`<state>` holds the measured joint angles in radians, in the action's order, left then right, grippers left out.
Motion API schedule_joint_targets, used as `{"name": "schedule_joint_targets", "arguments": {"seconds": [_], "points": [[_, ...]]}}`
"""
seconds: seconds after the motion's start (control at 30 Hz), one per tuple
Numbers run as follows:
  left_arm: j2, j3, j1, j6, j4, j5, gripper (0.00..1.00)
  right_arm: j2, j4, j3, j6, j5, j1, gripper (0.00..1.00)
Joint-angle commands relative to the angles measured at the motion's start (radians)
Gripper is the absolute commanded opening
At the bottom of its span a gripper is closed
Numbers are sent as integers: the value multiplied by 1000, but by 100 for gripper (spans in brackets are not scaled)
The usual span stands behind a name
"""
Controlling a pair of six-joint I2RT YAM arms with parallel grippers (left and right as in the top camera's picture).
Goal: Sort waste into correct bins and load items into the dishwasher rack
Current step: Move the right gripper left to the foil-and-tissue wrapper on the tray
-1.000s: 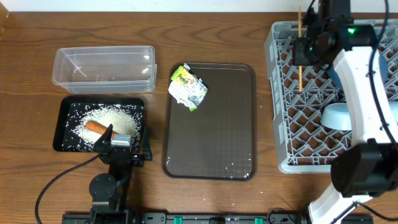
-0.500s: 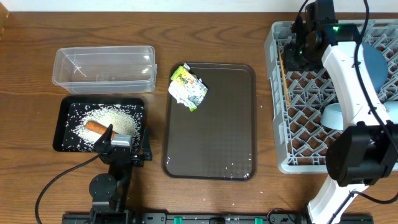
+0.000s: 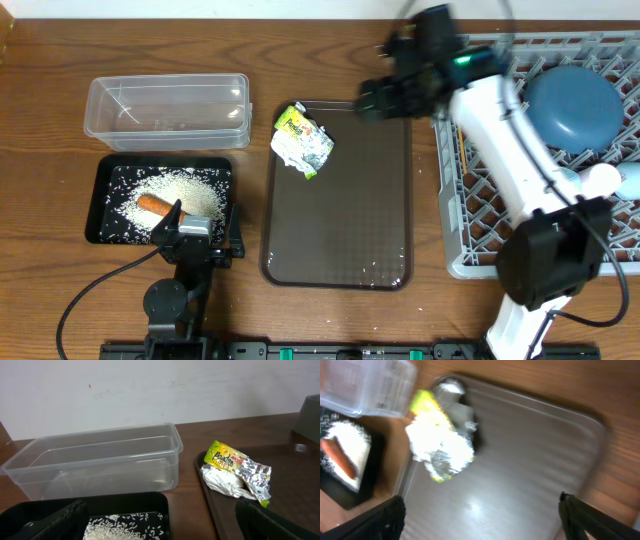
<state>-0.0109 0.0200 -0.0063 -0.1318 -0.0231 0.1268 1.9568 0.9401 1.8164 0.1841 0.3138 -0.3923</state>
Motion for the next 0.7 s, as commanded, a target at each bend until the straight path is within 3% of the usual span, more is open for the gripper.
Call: {"name": "schedule_joint_targets", "arguments": {"seconds": [0.0,0.17,0.43,0.67], "points": [[7,-16,5,-10,-35,11,96,13,-43,1,50,-115,-112,98],[7,-16,5,-10,-35,11,96,98,-126,1,93,-195,-241,98],[7,-16,5,-10,-35,11,96,240,-178,1,168,-258,-350,90],[7,-16,5,-10,-35,11,96,304,-133,1,200,-332,-382,65]]}}
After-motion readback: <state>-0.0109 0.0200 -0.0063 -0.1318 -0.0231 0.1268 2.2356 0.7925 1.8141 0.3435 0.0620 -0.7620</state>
